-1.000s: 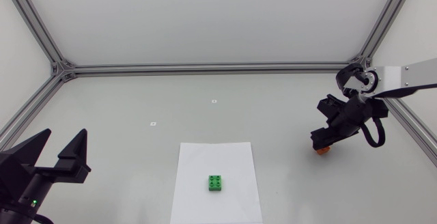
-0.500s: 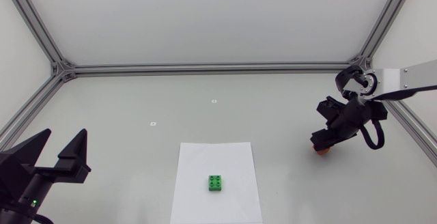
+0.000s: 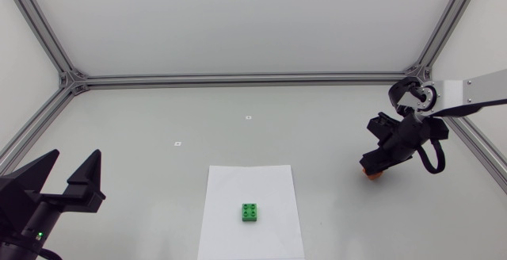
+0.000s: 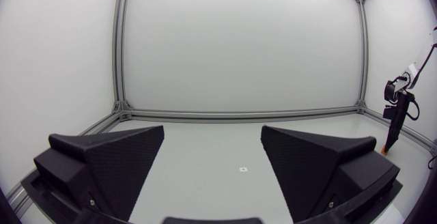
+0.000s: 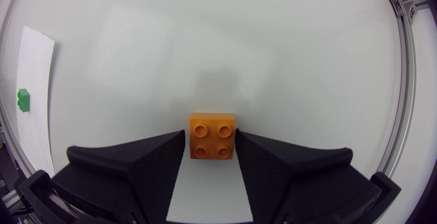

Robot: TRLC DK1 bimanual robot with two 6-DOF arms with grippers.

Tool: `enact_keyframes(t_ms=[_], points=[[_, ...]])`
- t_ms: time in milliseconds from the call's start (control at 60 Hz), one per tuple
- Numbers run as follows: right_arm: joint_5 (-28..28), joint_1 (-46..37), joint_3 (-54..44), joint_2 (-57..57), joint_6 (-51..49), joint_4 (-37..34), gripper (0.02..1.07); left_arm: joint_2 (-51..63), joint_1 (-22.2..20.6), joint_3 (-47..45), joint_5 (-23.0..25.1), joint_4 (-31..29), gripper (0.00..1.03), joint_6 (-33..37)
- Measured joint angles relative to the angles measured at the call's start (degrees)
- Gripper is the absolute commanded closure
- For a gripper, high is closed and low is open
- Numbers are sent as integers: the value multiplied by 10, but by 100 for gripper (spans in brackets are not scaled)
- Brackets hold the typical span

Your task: Pick up the orange 2x2 brick with the right arm and stack it on top of the green 2x2 brick in the center

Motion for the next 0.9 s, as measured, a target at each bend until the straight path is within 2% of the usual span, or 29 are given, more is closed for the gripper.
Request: enact_keyframes(t_ms=[83, 317, 467, 700, 750, 900], points=[[0, 0, 0, 0, 0, 0, 59, 0, 0, 0, 0, 0, 4, 0], [-2, 0, 0, 3, 0, 1, 60, 0, 0, 0, 0, 0, 4, 0], [-4, 0, 0, 10, 0, 9, 70, 0, 0, 0, 0, 0, 4, 0], [-10, -1, 0, 7, 0, 11, 71, 0, 0, 0, 0, 0, 4, 0], [-10, -1, -2, 1, 0, 10, 76, 0, 0, 0, 0, 0, 4, 0], [-8, 5, -5, -54, -2, -12, 76, 0, 0, 0, 0, 0, 4, 0]])
